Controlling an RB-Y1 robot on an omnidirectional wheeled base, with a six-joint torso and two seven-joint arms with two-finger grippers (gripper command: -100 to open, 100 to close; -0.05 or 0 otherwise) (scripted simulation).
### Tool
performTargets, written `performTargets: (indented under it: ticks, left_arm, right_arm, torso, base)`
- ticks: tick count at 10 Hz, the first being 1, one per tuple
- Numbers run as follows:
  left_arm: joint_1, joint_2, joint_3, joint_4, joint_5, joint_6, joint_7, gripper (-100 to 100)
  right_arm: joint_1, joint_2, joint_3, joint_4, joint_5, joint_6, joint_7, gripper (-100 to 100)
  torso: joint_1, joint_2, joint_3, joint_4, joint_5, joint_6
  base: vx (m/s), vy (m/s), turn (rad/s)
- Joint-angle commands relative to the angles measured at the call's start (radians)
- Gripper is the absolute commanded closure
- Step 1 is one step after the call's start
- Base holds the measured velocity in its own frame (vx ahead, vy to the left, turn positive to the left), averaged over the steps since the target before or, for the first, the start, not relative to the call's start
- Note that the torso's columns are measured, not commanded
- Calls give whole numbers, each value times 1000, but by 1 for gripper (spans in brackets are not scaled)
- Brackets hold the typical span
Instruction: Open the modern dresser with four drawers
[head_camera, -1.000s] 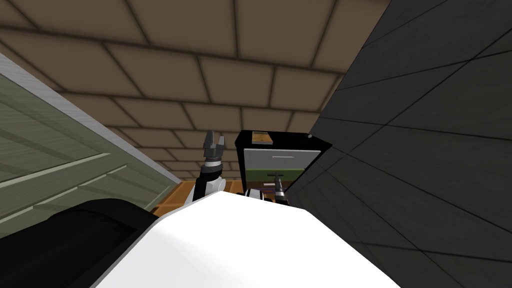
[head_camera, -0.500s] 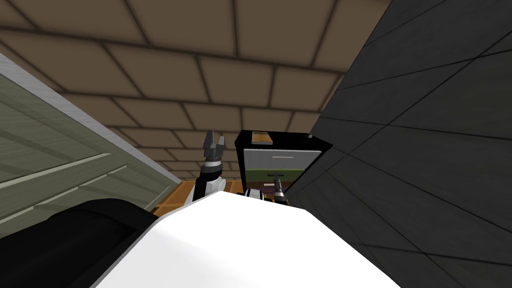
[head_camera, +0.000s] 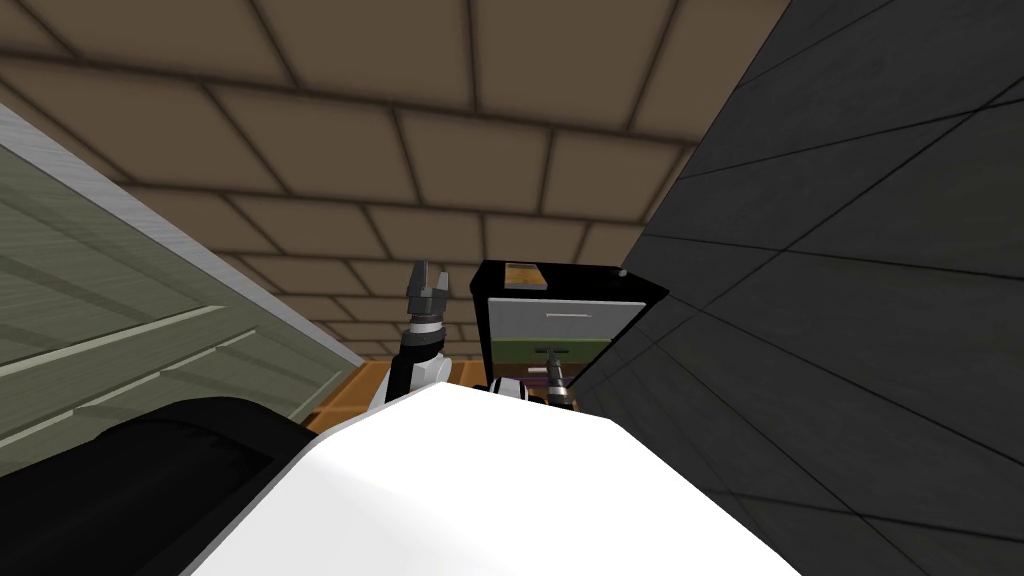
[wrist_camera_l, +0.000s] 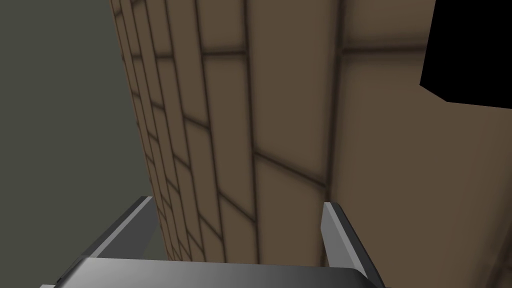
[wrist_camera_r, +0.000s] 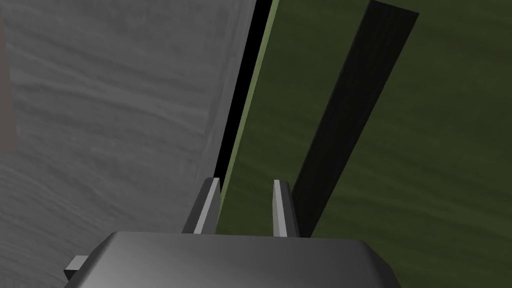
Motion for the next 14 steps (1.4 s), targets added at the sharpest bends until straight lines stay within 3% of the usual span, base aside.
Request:
performTargets:
  ticks: [1, 7, 9, 11, 12, 13, 14]
  left_arm:
    - [0, 0, 0, 0, 0, 0, 0, 0]
    - [0, 0, 0, 0, 0, 0, 0, 0]
    - [0, 0, 0, 0, 0, 0, 0, 0]
    - [0, 0, 0, 0, 0, 0, 0, 0]
    - [0, 0, 0, 0, 0, 0, 0, 0]
    - [0, 0, 0, 0, 0, 0, 0, 0]
    - [0, 0, 0, 0, 0, 0, 0, 0]
  right_arm:
    - [11, 10, 32, 32, -5, 19, -32, -100]
    - [57, 13, 78, 4, -50, 41, -153, -100]
    - [56, 13, 77, 6, -50, 40, -153, -100]
    - [45, 20, 66, -22, -60, 79, -138, -100]
    - [47, 18, 69, -12, -58, 66, -144, -100]
    - [56, 13, 78, 6, -50, 40, -156, 100]
    - [54, 13, 73, -9, -54, 58, -148, 100]
  torso:
    - [0, -1, 0, -1, 0, 0]
    - [-10, 13, 5, 15, 7, 11]
    - [-8, 12, 5, 14, 8, 11]
    - [-8, 8, 3, 14, 8, 11]
    - [-8, 10, 3, 14, 8, 11]
    - [-9, 12, 5, 14, 8, 11]
    - [-8, 13, 6, 15, 8, 11]
  base:
    - [5, 4, 58]
    - [18, 10, 37]
    - [1, -3, 3]
    - [37, 2, 11]
    - [-6, -5, 11]
    - [-21, 4, -24]
    - [-12, -2, -19]
